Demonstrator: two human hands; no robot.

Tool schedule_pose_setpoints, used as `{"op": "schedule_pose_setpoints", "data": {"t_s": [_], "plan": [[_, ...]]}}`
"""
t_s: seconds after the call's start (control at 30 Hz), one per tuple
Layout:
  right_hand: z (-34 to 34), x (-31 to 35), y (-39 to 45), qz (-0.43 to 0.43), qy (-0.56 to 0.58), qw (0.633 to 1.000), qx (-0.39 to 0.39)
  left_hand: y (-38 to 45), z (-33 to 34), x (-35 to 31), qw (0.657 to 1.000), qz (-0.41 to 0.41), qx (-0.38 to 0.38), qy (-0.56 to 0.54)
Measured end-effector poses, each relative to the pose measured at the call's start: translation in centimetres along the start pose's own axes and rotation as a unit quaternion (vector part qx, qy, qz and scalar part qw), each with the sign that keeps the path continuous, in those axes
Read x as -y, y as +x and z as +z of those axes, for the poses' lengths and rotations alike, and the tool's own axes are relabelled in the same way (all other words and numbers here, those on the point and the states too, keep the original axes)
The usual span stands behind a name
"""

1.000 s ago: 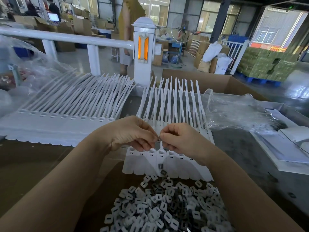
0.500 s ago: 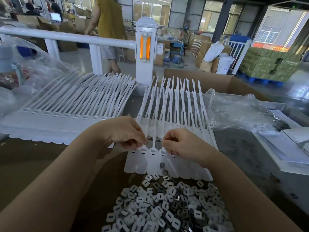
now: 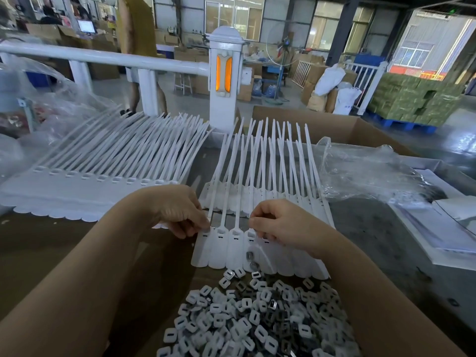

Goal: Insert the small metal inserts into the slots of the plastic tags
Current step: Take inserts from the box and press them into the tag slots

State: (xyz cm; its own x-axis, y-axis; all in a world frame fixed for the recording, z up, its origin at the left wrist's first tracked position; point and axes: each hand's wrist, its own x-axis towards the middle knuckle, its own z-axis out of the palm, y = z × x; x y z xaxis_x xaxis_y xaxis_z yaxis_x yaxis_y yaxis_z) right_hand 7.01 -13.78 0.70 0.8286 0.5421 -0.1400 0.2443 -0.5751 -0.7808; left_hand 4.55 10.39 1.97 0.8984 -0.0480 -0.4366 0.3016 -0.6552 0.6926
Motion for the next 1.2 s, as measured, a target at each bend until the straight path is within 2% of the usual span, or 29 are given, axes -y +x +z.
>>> {"op": "schedule_pose_setpoints", "data": {"t_s": [0.23, 0.53, 1.03, 1.2], "plan": [[-0.02, 0.07, -0.07, -0.002, 0.005, 1.0, 0.005, -0.13, 0.01, -0.25, 1.0, -0.006, 0.008, 0.009], [-0.01, 0.09, -0.02, -0.002, 0.003, 1.0, 0.004, 0.11, 0.35, -0.63, 0.999, -0.029, -0.022, 0.005], [0.02, 0.08, -0.09, -0.001, -0.001, 1.0, 0.006, -0.44, 0.08, -0.38, 1.0, -0.02, -0.003, -0.01], [0.03, 0.15, -0.15, -0.005, -0.009, 1.0, 0.011, -0.21, 0.32, -0.29, 1.0, -0.021, -0.018, -0.008]]}}
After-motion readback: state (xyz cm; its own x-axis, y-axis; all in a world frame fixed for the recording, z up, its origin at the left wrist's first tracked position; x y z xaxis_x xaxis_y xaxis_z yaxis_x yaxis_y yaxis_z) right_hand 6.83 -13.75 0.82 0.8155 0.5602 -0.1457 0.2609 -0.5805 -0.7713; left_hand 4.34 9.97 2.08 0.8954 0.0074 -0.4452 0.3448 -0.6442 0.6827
